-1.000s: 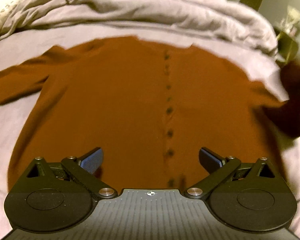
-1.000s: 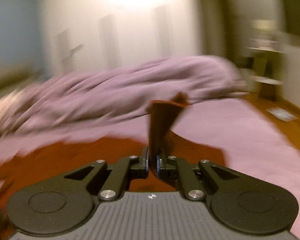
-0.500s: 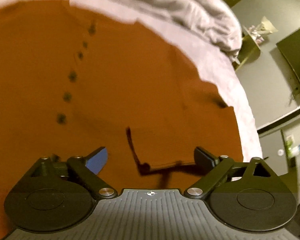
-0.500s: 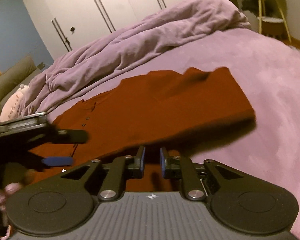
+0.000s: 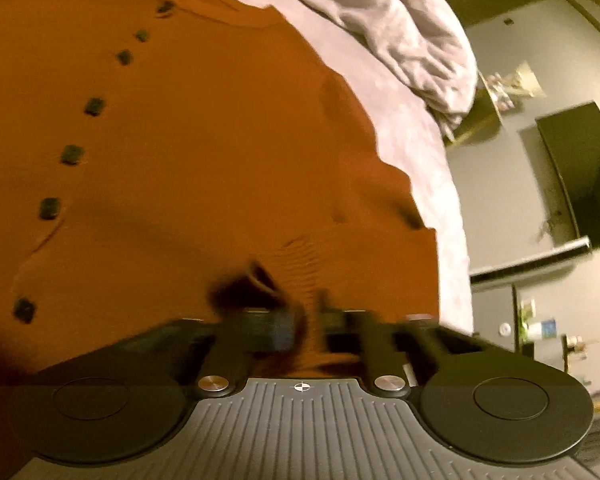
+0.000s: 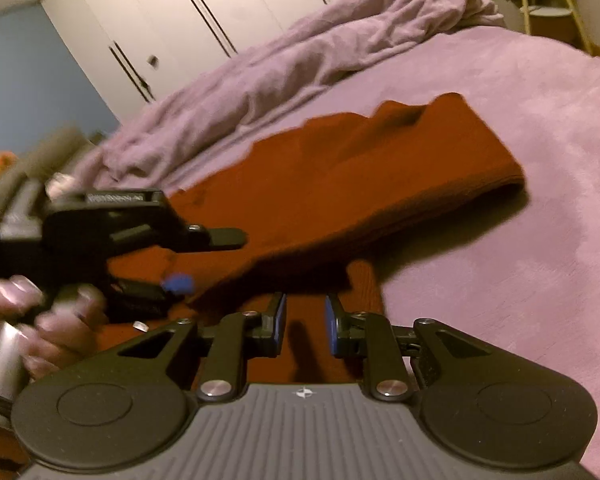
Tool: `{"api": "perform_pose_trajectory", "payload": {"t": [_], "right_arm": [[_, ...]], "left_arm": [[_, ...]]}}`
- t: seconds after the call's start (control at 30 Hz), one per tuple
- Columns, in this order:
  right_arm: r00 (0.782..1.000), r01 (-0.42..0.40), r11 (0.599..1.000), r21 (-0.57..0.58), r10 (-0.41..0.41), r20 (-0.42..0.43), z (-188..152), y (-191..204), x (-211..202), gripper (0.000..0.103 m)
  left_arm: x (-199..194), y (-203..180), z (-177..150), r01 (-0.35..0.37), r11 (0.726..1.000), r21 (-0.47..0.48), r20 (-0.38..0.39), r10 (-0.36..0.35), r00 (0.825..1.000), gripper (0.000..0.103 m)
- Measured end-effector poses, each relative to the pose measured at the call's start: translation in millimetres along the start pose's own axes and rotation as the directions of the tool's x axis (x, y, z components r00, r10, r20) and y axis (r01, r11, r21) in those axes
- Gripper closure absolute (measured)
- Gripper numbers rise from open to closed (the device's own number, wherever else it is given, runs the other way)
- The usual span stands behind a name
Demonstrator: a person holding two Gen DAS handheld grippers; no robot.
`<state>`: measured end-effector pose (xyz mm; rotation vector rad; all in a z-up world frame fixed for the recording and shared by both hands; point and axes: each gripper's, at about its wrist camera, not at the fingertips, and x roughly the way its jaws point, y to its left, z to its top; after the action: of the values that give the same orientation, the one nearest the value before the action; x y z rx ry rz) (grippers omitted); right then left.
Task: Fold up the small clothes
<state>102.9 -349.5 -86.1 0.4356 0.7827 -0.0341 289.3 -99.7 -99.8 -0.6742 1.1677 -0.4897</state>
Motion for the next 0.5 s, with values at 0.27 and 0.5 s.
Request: {"api": "perform_pose_trajectory", "payload": {"t": [0.27, 0.5], "right_arm": [[0.997, 0.071, 0.995, -0.07, -0.071, 0.001, 0.9, 1.2, -0.8, 0.083], [0.991, 0.13, 0.976, -0.175, -0.133, -0.005, -2.6, 13.7, 4.1, 0.083]], "left_arm": [[-68.6, -33.7, 32.3, -0.108, 0.962, 0.249, 0.21, 0.056, 0.976, 0.097], [-126.5, 15.1, 66.4, -0.469, 0.852, 0.235, 0.451, 0.332, 0.829, 0.097]]}}
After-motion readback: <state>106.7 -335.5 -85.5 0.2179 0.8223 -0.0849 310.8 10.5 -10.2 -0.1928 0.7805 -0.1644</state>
